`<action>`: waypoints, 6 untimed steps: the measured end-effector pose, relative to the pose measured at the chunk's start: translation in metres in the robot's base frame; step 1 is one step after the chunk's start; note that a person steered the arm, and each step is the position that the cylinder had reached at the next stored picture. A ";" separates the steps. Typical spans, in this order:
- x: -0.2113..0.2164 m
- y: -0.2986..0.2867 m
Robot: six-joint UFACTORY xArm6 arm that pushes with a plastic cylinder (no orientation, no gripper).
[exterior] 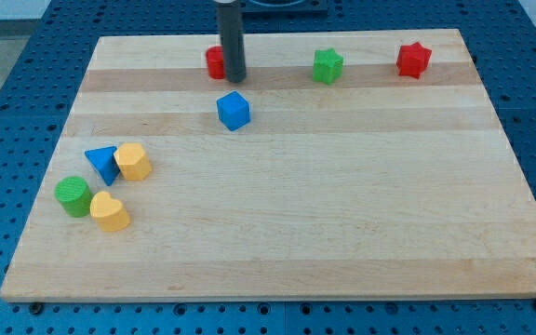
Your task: Place the arm to the bottom of the yellow heart
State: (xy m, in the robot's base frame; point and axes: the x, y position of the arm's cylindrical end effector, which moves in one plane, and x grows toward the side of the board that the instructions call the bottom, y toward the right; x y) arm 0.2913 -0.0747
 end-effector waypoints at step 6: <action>0.310 -0.146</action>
